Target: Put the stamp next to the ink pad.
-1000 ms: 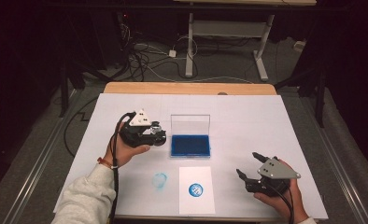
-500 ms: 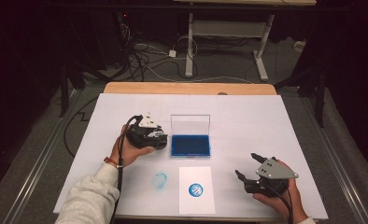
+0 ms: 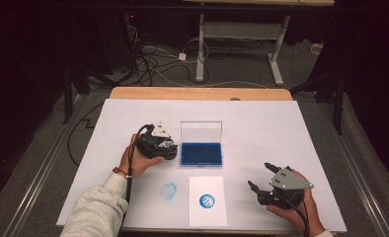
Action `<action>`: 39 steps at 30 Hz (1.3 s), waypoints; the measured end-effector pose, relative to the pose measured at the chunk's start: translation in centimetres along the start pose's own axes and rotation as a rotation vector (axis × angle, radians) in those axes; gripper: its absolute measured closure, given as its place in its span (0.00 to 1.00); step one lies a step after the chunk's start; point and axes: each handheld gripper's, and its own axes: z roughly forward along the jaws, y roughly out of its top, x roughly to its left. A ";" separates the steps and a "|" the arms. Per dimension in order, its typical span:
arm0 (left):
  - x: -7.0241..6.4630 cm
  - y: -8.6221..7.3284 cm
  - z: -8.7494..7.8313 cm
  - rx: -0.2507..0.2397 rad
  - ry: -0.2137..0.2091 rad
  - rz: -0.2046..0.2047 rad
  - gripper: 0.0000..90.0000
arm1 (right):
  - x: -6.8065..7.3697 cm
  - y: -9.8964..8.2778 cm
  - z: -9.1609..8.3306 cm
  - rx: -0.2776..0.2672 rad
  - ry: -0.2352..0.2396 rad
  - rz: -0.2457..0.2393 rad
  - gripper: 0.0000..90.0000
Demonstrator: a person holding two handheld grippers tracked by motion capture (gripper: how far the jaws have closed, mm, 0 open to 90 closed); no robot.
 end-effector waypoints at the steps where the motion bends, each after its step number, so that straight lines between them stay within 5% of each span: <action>1: 0.0 0.0 0.1 0.003 -0.001 0.000 0.60 | 0.0 0.0 0.0 0.000 0.002 -0.001 0.27; 14: 0.0 -0.2 0.5 -0.005 -0.002 -0.007 0.60 | 0.0 0.0 0.1 0.002 0.003 -0.001 0.27; 20: -0.1 -0.4 1.1 0.030 0.002 -0.006 0.57 | 0.0 0.0 0.1 0.001 0.003 -0.004 0.27; 39: -0.4 -0.1 -0.5 -0.068 0.051 0.013 0.48 | 0.0 -0.1 0.1 0.001 0.006 -0.006 0.27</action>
